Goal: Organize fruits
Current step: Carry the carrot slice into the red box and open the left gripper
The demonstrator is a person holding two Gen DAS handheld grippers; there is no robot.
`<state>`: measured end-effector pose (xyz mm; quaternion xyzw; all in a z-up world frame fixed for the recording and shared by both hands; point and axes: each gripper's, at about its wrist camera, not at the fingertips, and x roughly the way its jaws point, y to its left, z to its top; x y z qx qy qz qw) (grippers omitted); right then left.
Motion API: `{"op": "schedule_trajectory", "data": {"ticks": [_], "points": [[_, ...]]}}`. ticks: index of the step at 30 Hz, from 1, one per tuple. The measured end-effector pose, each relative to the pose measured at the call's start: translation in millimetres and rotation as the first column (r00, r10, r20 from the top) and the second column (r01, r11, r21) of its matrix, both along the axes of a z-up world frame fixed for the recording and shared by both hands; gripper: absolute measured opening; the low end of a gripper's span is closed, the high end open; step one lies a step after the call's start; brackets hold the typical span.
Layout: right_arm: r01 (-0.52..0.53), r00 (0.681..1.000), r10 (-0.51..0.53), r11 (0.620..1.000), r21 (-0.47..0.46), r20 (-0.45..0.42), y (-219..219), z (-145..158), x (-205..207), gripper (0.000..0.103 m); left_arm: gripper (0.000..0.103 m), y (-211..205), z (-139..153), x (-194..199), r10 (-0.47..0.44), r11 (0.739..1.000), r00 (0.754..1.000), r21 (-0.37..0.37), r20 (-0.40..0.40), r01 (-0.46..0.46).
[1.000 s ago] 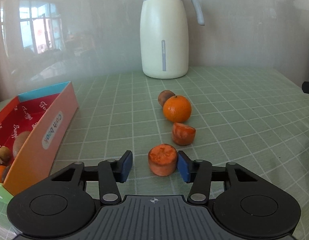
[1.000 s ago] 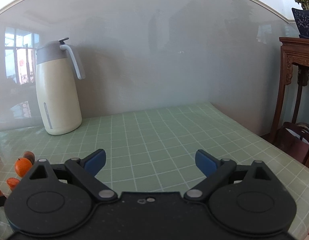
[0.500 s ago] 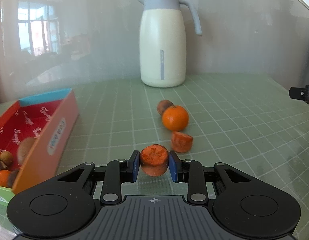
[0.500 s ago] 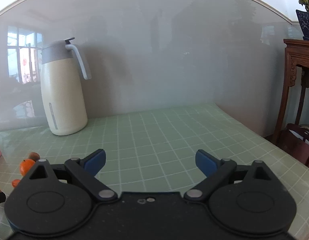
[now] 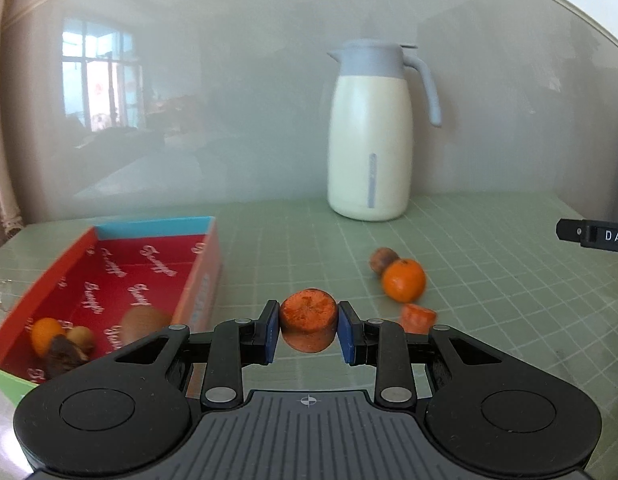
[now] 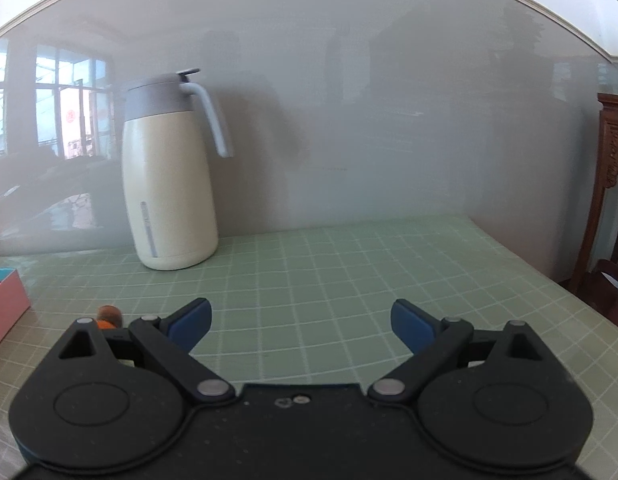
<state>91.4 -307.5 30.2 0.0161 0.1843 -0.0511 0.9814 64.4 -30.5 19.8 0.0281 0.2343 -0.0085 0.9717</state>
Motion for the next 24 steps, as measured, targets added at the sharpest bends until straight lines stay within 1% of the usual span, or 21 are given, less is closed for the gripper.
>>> {"op": "schedule_trajectory", "data": {"ticks": [7, 12, 17, 24], "points": [[-0.04, 0.999, 0.039, 0.999, -0.01, -0.004, 24, 1, 4, 0.097, 0.031, 32, 7, -5, 0.067, 0.998, 0.998, -0.003, 0.018, -0.066], [-0.065, 0.998, 0.065, 0.998, -0.009, -0.006, 40, 2, 8, 0.097, 0.031, 59, 10, -9, 0.131, 0.991, 0.991, -0.006, 0.024, -0.131], [-0.089, 0.996, 0.089, 0.996, -0.014, -0.008, 54, 2, 9, 0.097, 0.031, 89, 9, -10, 0.201, 0.979, 0.979, -0.018, 0.016, -0.201], [-0.108, 0.994, 0.107, 0.994, -0.014, -0.009, 67, 1, 10, 0.097, 0.031, 125, 5, -11, 0.292, 0.956, 0.956, -0.03, -0.012, -0.292]]}}
